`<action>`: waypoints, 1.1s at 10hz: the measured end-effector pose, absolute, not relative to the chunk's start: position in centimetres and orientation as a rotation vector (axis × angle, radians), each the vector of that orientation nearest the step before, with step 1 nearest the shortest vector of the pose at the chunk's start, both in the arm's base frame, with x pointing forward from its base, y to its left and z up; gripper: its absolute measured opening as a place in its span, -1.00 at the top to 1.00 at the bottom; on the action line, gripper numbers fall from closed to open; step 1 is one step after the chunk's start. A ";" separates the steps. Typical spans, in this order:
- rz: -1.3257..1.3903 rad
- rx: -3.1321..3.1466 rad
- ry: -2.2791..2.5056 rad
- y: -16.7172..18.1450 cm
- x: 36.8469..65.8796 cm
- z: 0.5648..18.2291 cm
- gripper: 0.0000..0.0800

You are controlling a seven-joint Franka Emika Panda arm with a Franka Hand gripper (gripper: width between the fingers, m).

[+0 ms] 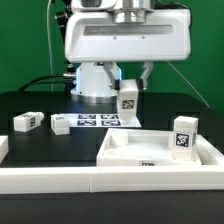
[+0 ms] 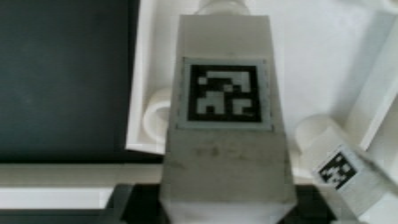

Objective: Assemble square table

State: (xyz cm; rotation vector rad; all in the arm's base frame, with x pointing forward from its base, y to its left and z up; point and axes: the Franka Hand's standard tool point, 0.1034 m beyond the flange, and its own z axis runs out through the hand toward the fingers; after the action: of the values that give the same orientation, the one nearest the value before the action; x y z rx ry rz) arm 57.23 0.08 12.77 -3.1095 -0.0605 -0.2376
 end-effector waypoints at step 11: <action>-0.719 -3.131 -0.123 -1.8 58.2 12.4 0.27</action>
Offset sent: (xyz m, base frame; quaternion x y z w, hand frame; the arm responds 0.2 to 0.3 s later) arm 0.0000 0.0000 0.0000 0.0000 0.0650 0.0000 0.9979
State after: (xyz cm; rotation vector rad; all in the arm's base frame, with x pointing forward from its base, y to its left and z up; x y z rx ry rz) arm 58.20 -1.83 12.37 -3.1311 -0.1227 -0.7192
